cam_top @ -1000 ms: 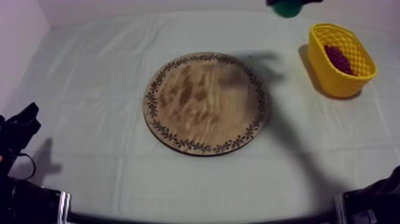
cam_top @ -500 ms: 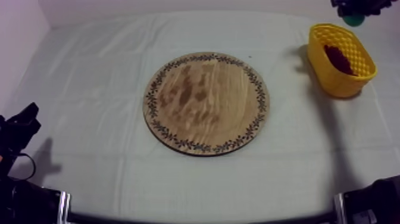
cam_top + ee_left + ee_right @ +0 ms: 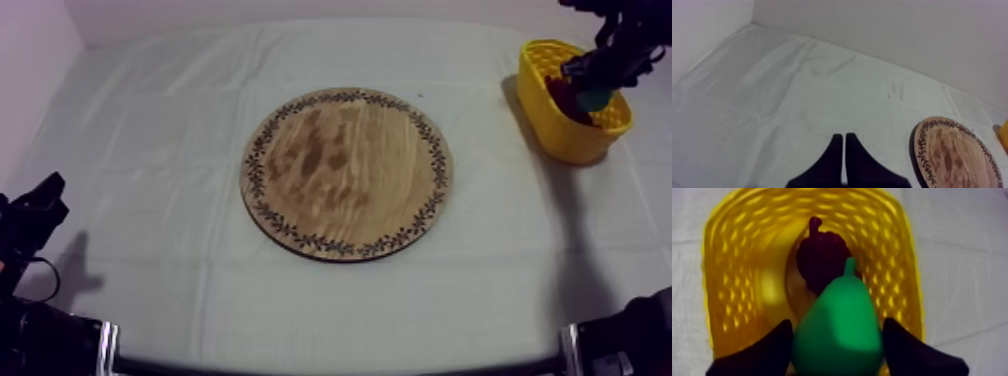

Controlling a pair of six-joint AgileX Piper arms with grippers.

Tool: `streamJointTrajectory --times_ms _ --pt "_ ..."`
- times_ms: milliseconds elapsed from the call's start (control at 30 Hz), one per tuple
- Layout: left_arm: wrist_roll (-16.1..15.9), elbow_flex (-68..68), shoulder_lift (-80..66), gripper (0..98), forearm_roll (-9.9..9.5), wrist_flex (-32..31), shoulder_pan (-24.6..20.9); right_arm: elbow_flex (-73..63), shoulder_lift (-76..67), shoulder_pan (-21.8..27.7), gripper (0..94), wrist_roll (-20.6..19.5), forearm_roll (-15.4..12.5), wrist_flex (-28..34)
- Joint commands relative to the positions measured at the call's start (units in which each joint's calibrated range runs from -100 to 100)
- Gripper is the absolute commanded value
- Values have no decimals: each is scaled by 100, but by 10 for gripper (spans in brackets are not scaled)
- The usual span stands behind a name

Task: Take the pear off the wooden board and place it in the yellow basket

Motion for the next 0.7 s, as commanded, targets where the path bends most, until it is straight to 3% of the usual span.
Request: streamJointTrajectory --times_ms 0,133,300,500,667 --pt "1 0 0 1 -2 -1 1 27 76 2 621 25 -69 14" --pt "1 0 0 1 -2 -1 1 -34 103 -7 704 87 -218 -14" --pt "1 0 0 1 -2 -1 1 -130 -221 -7 724 208 -381 -105" --pt "1 0 0 1 -2 -1 1 245 -1198 5 657 230 -455 -729" --pt "1 0 0 1 -2 -1 1 930 -2334 10 591 371 -707 -1295"
